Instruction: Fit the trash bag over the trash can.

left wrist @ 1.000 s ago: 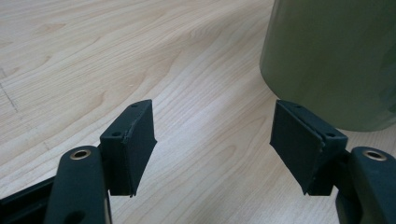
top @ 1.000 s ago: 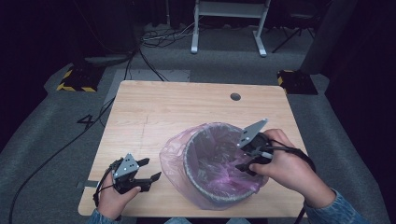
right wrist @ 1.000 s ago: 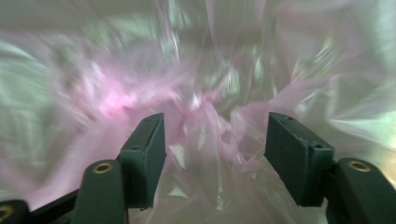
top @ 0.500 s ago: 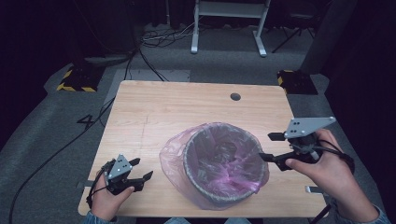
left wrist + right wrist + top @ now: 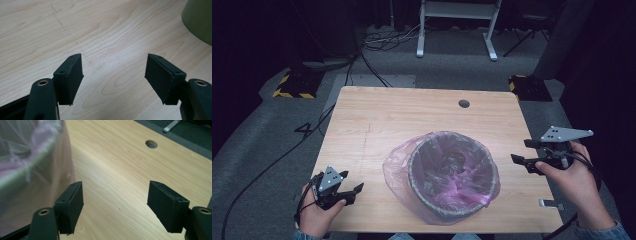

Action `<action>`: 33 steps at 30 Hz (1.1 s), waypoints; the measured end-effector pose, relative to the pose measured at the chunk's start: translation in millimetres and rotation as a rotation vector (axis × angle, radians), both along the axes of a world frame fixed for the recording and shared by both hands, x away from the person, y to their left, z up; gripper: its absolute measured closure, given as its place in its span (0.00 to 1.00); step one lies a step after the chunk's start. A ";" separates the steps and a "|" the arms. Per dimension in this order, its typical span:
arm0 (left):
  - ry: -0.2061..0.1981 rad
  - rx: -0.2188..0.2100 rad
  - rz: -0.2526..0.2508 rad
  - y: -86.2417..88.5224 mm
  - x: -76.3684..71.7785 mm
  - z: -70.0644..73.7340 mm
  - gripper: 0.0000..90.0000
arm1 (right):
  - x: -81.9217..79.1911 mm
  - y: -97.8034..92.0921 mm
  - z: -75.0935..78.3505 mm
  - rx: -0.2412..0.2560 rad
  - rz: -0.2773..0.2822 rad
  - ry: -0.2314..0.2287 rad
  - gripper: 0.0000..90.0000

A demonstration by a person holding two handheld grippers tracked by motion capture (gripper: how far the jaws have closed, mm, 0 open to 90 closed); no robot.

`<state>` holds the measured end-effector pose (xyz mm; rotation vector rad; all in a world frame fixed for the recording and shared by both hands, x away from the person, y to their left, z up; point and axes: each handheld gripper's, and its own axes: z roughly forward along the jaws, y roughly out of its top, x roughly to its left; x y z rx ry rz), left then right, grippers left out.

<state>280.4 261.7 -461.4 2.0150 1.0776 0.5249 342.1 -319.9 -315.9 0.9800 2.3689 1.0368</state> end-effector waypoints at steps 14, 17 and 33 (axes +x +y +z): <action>0.065 0.107 0.000 4.7 4.2 -2.1 0.32 | 4.3 -41.9 -57.6 -0.055 -0.113 0.042 0.31; 0.070 0.109 -0.010 6.2 4.0 -3.7 0.31 | 2.5 -47.7 -68.6 -0.076 -0.120 0.048 0.31; 0.105 0.175 -0.012 12.1 5.2 -11.6 0.28 | -14.9 -72.6 -122.4 -0.112 -0.212 0.128 0.29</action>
